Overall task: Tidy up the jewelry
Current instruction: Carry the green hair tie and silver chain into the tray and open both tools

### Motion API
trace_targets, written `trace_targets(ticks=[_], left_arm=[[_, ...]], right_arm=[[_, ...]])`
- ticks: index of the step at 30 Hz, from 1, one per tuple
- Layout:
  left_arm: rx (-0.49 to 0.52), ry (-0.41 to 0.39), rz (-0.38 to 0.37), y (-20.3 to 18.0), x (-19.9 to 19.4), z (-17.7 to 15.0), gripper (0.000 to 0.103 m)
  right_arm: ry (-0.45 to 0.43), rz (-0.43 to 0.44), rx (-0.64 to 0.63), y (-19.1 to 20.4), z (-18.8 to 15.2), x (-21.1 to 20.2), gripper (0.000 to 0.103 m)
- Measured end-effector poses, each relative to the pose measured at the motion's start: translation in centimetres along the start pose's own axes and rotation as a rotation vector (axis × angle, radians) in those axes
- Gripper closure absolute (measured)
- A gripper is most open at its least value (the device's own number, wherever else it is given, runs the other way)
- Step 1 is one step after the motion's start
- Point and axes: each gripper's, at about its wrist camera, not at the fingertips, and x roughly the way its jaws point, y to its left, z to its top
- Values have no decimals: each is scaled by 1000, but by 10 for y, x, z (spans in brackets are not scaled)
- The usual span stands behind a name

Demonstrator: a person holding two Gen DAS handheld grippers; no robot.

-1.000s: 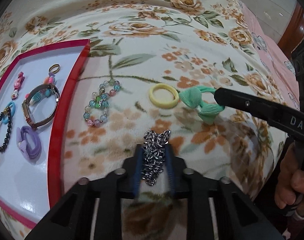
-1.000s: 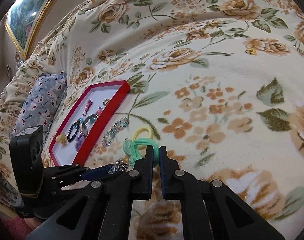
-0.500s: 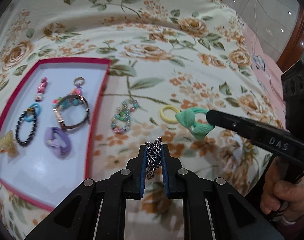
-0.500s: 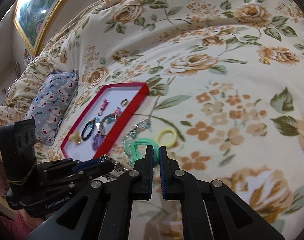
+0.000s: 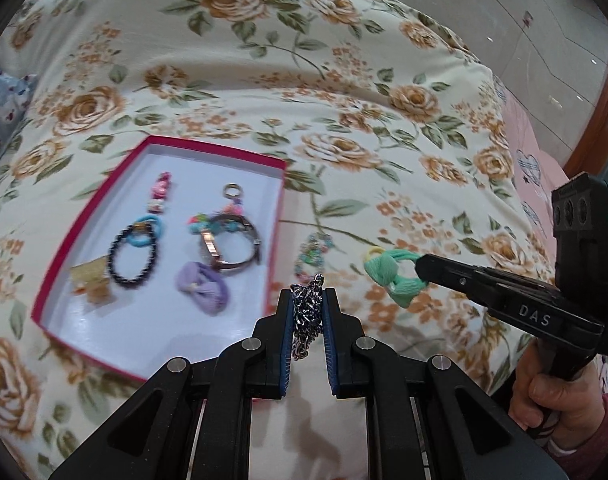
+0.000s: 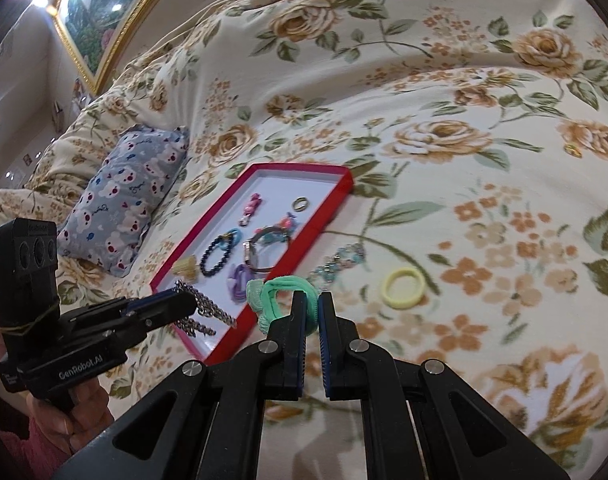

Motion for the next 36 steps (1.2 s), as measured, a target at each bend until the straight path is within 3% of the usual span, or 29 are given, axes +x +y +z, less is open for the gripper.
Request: trace_targets(ticks=[25, 36], left_arm=[[-125, -76, 107, 59, -41, -8, 92], [-175, -38, 129, 88, -18, -5, 92]], right_arm=[[78, 104, -141, 76, 18, 65, 98], [172, 96, -171, 84, 11, 107, 98]])
